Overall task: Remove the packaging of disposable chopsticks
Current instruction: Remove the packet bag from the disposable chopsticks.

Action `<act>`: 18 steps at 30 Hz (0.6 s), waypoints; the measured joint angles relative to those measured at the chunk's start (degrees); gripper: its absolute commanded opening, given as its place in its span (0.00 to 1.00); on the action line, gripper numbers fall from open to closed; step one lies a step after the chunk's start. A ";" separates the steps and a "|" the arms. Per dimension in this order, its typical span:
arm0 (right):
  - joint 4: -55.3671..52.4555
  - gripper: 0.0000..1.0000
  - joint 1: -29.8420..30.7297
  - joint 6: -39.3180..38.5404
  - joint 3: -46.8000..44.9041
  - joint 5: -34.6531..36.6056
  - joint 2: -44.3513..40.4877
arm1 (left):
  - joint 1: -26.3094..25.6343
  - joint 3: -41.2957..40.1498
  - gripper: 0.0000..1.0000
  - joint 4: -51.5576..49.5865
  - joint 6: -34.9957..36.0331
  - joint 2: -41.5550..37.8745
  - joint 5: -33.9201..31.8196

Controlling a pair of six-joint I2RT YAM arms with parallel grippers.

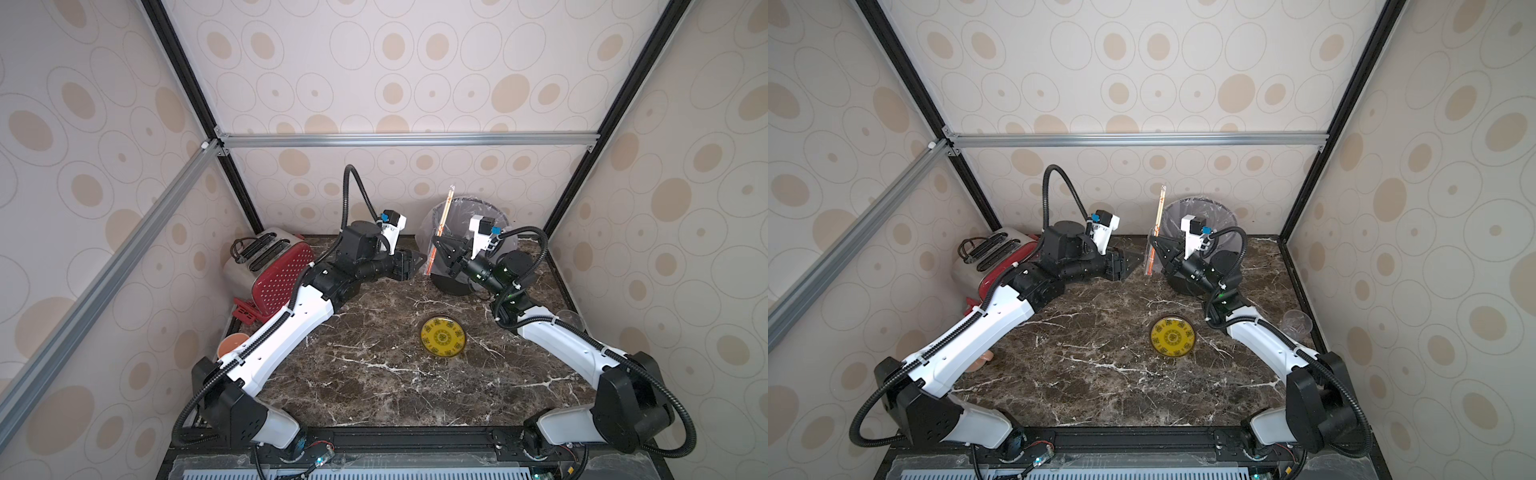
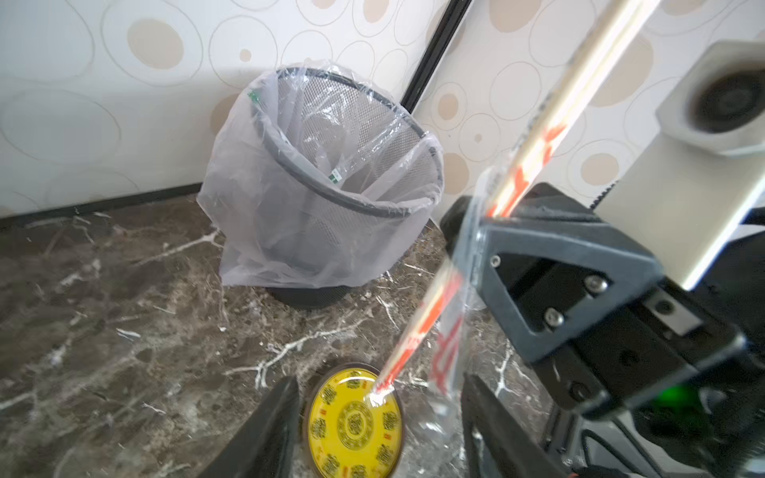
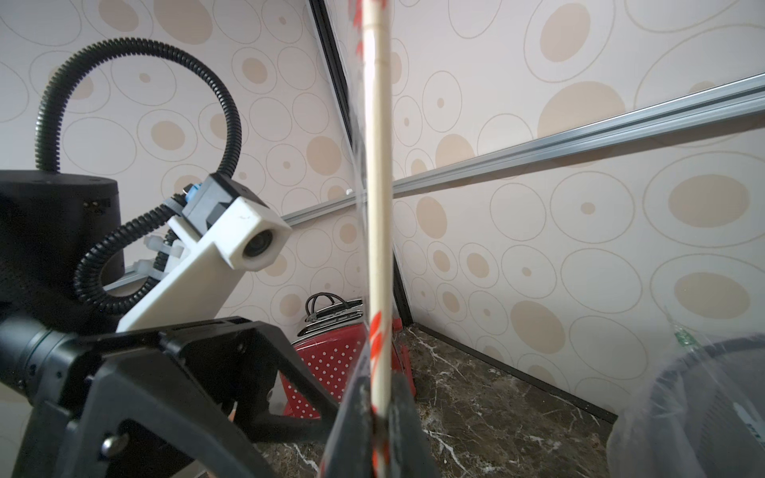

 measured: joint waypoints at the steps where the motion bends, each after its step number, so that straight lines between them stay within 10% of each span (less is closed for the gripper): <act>1: -0.02 0.00 0.00 0.28 0.04 -0.07 -0.20 | 0.28 -0.70 0.68 0.70 -0.09 -0.63 1.09; 10: 0.59 0.00 0.00 3.63 2.29 -2.45 -0.33 | -0.22 -0.37 0.55 8.41 -0.31 4.28 7.96; 18: -0.24 0.00 -0.09 5.09 2.29 -1.77 -0.33 | -1.81 2.91 0.00 10.21 0.35 8.98 12.66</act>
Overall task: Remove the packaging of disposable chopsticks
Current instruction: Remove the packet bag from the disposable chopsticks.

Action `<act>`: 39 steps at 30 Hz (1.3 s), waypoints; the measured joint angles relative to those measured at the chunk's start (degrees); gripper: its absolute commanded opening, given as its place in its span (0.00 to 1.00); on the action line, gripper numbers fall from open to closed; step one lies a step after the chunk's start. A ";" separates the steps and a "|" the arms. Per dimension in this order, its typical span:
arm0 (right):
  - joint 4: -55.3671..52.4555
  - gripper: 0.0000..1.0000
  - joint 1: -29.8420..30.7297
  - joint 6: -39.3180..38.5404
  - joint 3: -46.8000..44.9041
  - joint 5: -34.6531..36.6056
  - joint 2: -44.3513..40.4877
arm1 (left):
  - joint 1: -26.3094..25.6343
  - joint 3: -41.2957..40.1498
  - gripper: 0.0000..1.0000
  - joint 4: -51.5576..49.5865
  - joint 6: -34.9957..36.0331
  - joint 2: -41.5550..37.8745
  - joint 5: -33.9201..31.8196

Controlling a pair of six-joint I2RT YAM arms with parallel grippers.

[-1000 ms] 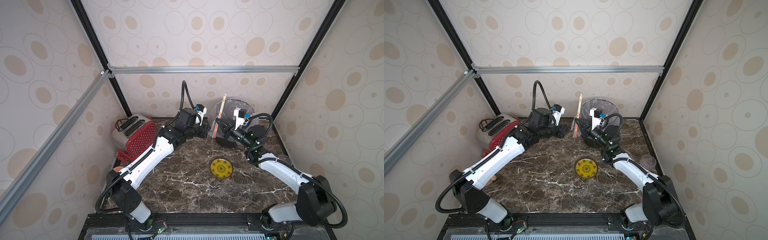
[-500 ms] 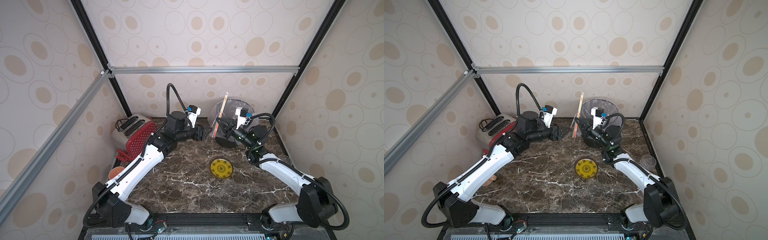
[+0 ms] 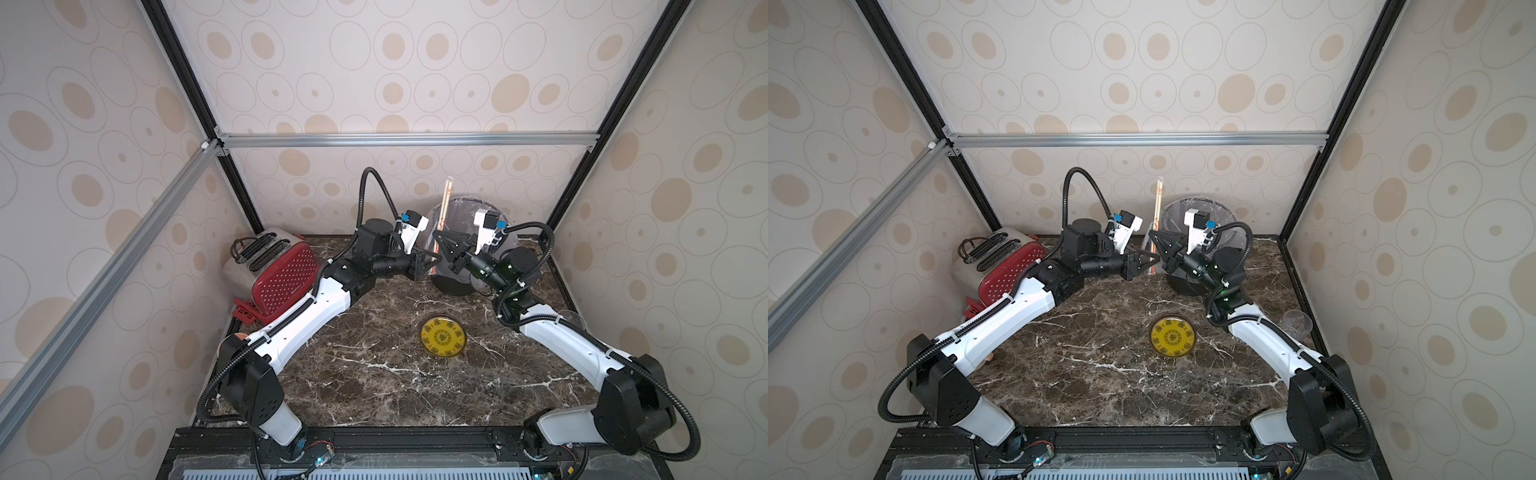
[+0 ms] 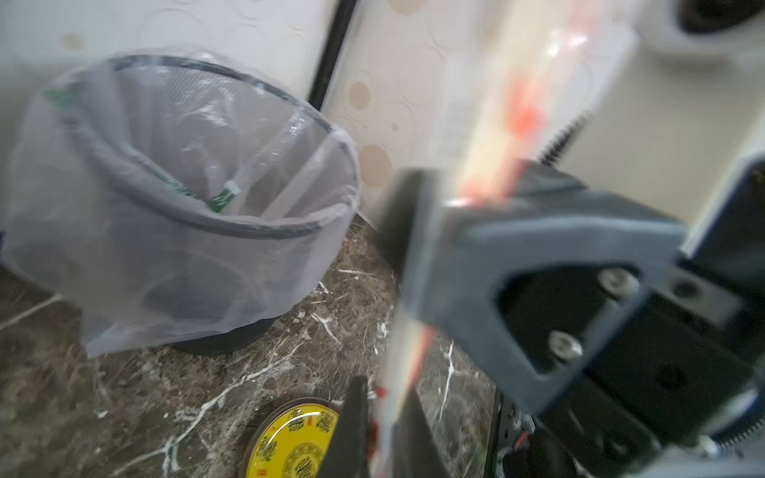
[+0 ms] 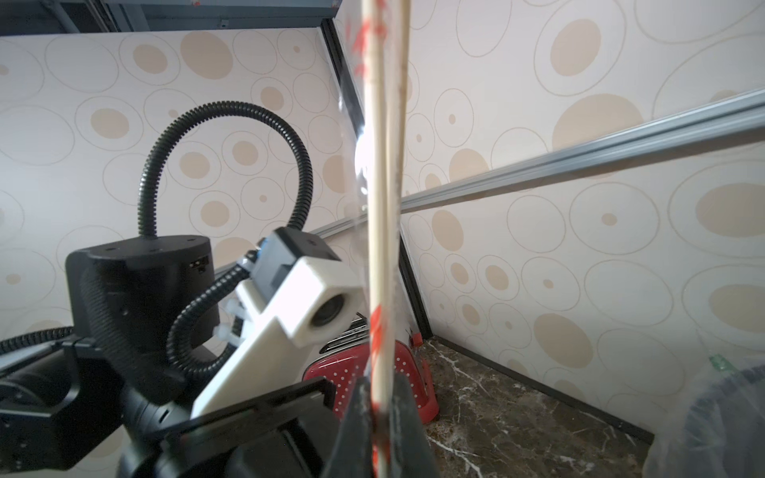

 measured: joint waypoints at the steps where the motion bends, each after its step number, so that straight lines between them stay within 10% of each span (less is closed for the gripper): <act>1: -0.22 0.00 0.00 0.20 0.00 -0.07 -0.04 | -0.22 0.00 0.00 0.15 0.22 -0.04 -0.09; 6: -1.18 0.01 0.04 0.24 0.02 0.02 -0.33 | -0.09 0.02 0.00 -0.13 0.83 -0.04 -0.02; 13: -9.07 0.44 -2.03 -0.76 4.15 -5.07 -1.33 | 0.35 0.02 0.00 -1.73 2.40 -0.39 -1.70; 22: -9.84 0.52 -6.78 6.27 18.49 -14.34 3.82 | 0.66 -0.02 0.00 -2.12 3.85 -1.49 -2.29; 30: -13.05 0.46 -6.62 7.17 24.33 -16.17 10.08 | 0.66 -0.02 0.00 -2.78 4.28 -1.49 -1.88; 39: -12.46 0.04 -6.40 8.83 24.35 -16.79 11.39 | 0.68 -0.02 0.00 -4.11 4.46 -1.49 -2.10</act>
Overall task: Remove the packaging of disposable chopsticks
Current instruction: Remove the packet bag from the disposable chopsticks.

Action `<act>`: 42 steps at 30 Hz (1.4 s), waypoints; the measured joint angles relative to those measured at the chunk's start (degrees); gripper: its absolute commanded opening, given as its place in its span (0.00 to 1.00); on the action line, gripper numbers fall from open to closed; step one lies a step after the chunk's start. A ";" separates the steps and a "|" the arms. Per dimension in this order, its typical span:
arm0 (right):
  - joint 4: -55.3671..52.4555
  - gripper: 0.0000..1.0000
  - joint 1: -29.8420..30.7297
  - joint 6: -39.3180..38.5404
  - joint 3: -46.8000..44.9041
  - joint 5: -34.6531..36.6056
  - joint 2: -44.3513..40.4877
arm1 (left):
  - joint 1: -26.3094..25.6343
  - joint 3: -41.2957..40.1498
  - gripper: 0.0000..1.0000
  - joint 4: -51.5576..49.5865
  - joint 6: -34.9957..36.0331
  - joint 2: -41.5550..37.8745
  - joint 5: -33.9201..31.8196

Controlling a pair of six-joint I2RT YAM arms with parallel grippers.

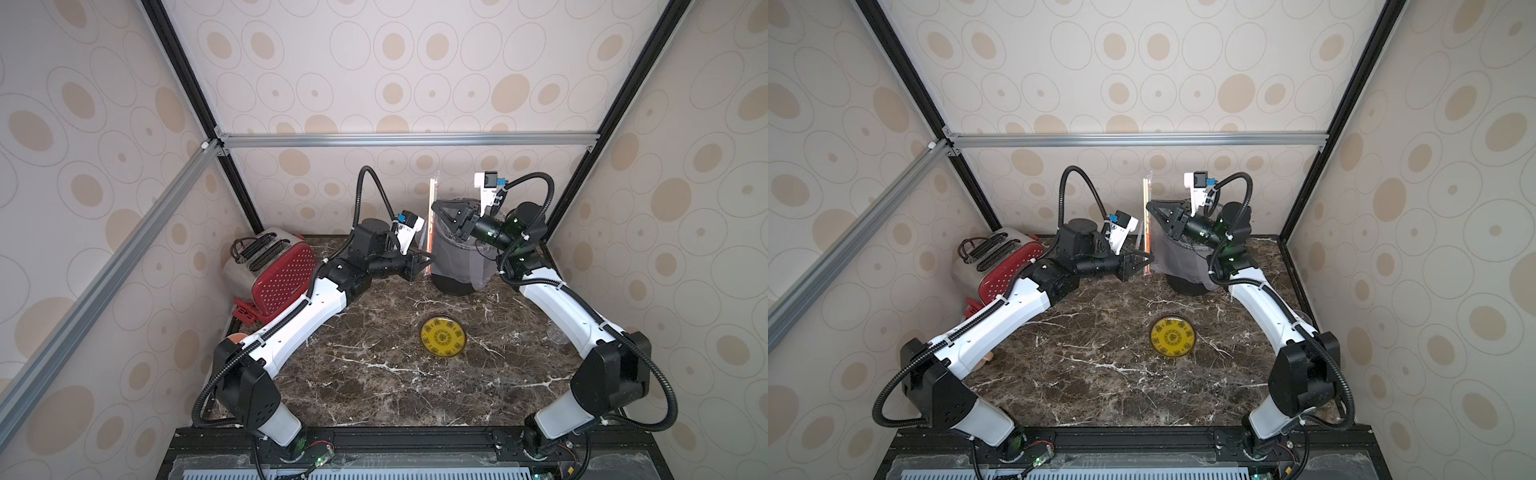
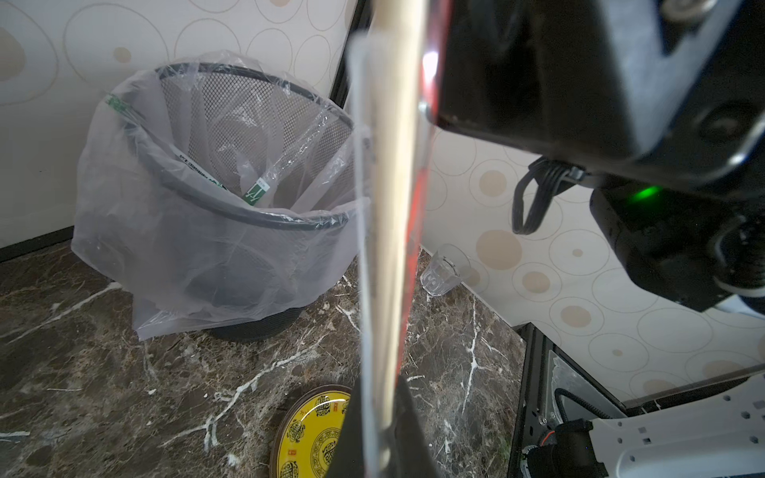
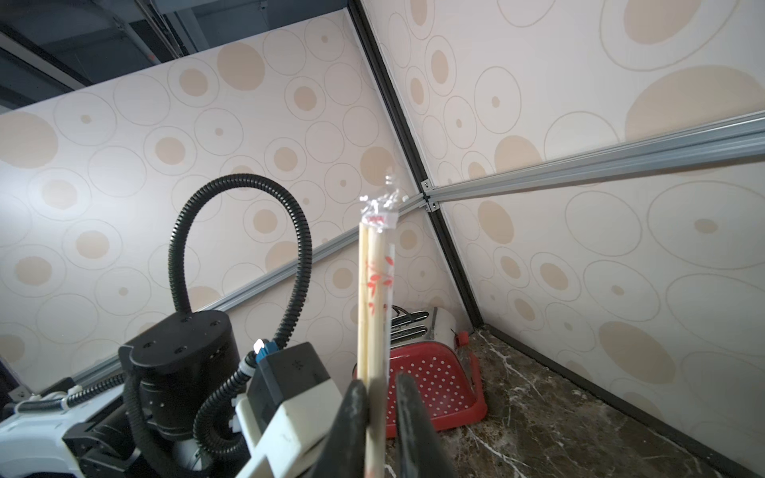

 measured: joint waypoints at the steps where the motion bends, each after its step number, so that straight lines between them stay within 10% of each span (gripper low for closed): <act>1: 0.61 0.00 0.00 0.28 -0.13 -0.09 0.00 | -0.02 0.00 0.00 -0.02 0.00 0.00 -0.07; 25: 5.66 0.00 3.76 0.00 -21.92 5.29 -7.50 | 0.83 2.67 0.00 -2.43 -0.04 0.13 -5.40; 33: -0.37 0.38 2.95 -2.84 -21.70 4.79 -11.34 | 1.03 2.91 0.00 -1.49 0.02 0.17 -4.22; 42: 4.59 0.43 1.57 1.97 -18.80 -2.97 -9.05 | 0.66 2.91 0.00 -1.25 1.86 0.17 -0.26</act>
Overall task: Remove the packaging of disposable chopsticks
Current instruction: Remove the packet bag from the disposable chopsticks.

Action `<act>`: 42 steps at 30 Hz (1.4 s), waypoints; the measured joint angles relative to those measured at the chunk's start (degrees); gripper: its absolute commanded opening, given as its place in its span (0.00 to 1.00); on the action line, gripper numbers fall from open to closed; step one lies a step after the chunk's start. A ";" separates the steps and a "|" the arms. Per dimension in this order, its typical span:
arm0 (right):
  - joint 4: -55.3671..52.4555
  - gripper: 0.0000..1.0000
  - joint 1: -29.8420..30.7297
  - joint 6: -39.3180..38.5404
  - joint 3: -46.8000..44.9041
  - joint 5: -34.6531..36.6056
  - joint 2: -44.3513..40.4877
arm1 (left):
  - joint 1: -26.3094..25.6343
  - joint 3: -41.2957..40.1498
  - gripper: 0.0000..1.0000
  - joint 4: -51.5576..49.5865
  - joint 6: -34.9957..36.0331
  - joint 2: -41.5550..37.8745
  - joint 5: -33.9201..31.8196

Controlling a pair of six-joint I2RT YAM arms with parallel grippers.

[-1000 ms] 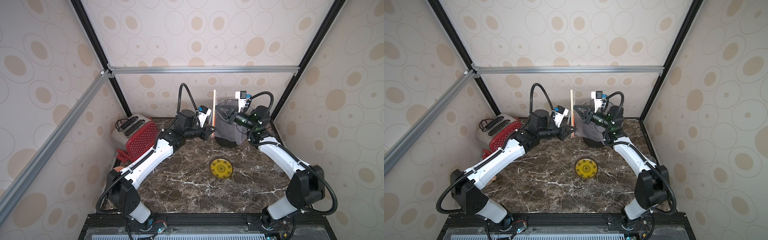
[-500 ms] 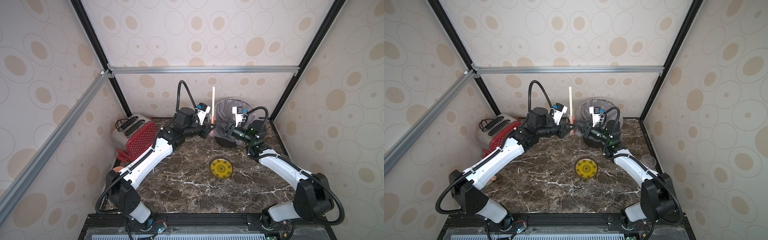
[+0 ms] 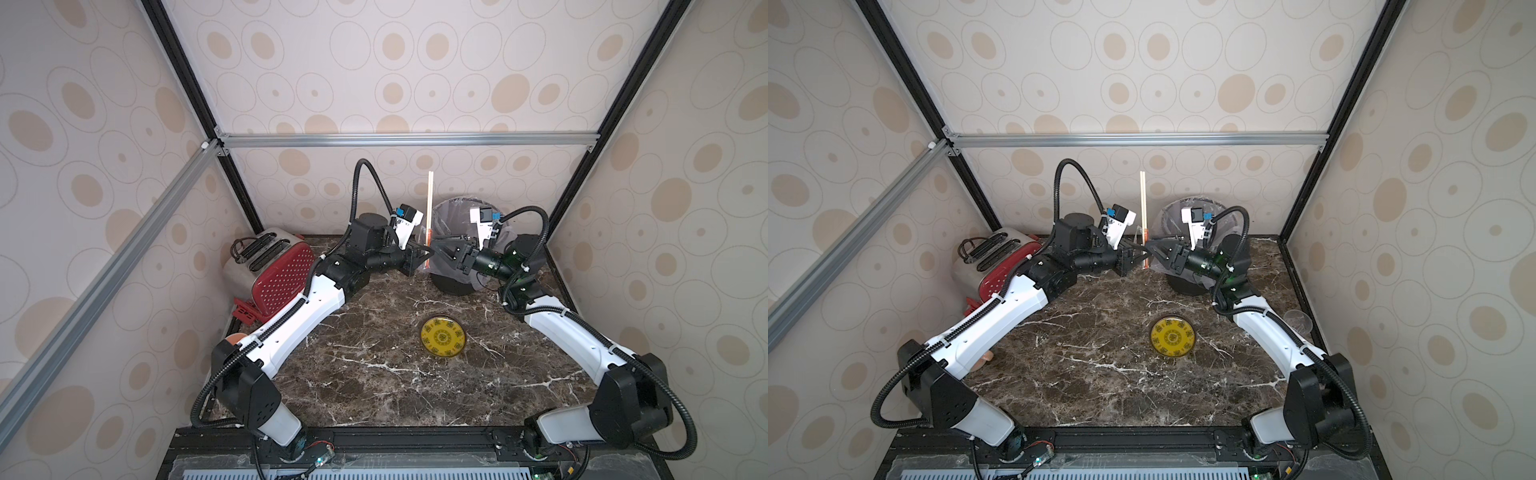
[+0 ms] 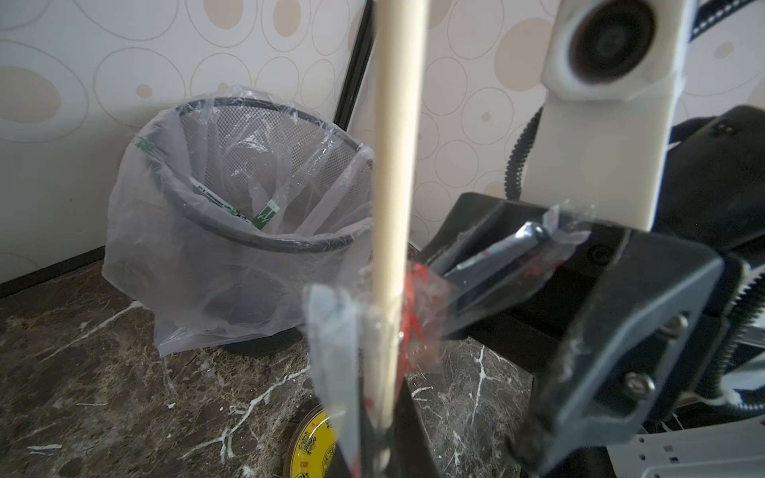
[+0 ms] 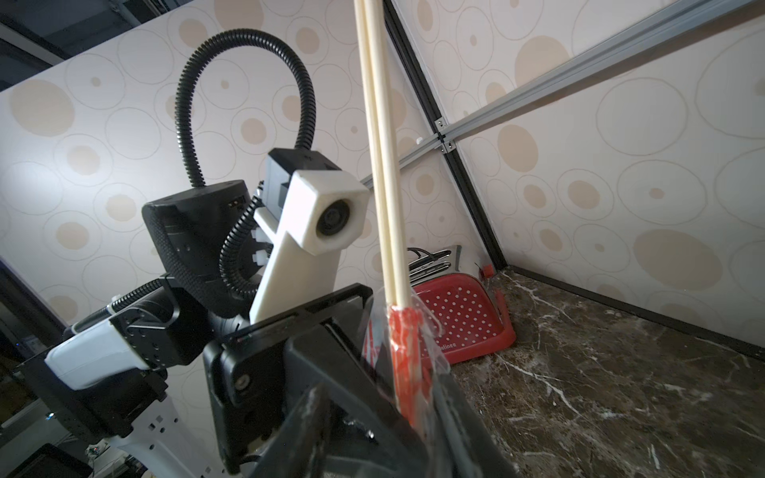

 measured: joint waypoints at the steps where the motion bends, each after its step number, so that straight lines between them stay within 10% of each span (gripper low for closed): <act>1: 0.55 0.43 0.04 0.57 0.79 -0.74 0.87 | -0.20 0.00 0.00 -0.04 0.39 0.00 0.33; 10: 3.28 0.00 -0.22 2.40 3.17 -4.13 4.68 | -0.39 -0.07 0.00 -0.13 1.07 -0.15 1.53; 13: 4.13 0.00 -0.20 1.95 2.93 -4.17 4.68 | -0.44 -0.22 0.45 0.04 1.22 -0.55 0.46; 20: 1.62 0.00 0.20 -0.13 1.20 -3.89 3.96 | 2.27 -3.72 0.67 -1.42 0.83 -5.86 -3.23; 31: -2.56 0.00 3.69 -4.74 0.85 -4.00 3.21 | 4.57 14.53 0.44 -0.70 -1.29 1.16 -3.17; 42: -3.78 0.00 3.65 -5.51 0.74 -3.41 2.89 | 4.42 13.88 0.35 0.79 -5.07 4.57 0.15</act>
